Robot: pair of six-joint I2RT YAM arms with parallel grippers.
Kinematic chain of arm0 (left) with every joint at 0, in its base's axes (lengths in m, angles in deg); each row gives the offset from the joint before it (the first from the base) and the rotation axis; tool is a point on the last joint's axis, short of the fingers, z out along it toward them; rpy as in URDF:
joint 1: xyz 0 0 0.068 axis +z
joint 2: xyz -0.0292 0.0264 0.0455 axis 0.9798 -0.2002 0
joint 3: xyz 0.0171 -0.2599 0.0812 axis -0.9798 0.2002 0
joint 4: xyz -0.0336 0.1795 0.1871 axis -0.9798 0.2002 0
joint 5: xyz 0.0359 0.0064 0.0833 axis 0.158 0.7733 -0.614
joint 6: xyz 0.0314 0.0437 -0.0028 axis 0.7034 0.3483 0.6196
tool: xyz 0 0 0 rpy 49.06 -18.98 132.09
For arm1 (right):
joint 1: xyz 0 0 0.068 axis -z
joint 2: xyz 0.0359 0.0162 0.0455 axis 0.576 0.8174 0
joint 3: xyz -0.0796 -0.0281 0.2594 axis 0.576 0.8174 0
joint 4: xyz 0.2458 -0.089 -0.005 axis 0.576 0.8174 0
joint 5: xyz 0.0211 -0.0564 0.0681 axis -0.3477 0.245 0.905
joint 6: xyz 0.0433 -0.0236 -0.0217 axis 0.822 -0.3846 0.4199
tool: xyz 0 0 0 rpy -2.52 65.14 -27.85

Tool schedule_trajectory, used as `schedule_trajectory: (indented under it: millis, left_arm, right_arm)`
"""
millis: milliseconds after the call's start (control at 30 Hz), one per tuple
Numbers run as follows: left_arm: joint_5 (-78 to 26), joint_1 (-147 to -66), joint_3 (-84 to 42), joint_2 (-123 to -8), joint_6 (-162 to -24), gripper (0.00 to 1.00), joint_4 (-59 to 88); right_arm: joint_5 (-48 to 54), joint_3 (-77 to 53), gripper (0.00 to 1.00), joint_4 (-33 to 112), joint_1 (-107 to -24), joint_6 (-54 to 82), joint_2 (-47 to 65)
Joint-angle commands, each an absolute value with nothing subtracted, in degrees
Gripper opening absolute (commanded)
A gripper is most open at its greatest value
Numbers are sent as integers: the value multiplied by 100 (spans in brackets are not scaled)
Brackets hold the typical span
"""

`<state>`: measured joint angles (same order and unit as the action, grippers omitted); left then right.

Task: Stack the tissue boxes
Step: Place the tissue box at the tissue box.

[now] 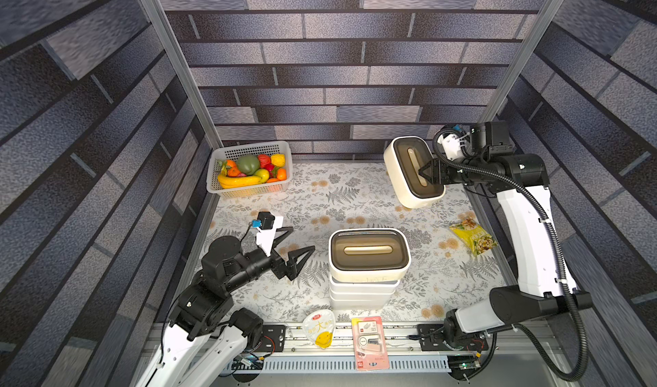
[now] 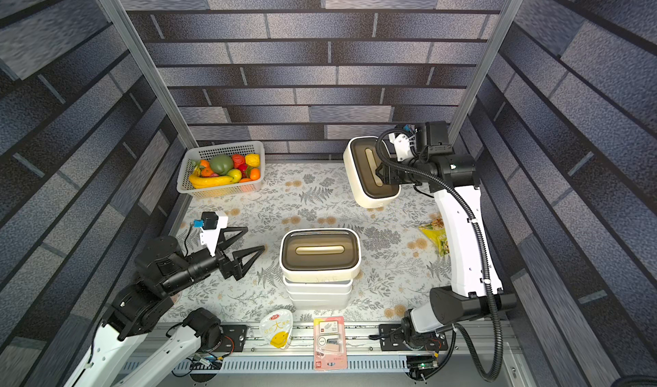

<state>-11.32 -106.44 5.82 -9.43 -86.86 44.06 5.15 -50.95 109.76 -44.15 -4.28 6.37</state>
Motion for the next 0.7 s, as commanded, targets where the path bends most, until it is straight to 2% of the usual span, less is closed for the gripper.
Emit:
schedule_trajectory:
  millis: [0,267,667]
  left_arm:
    - [-477,-10605,748,-685,-8805,100,4009]
    - [160,-10593,982,-594,-9018,100,3577]
    - [432,-10583,1132,-250,-8845,100,3381]
  right_arm:
    - [1010,-5360,23,11027,-4423,-572,550]
    - [1479,-5615,22,11327,-4659,-970,278]
    - [1430,-6560,20,12296,-5788,-2004,354]
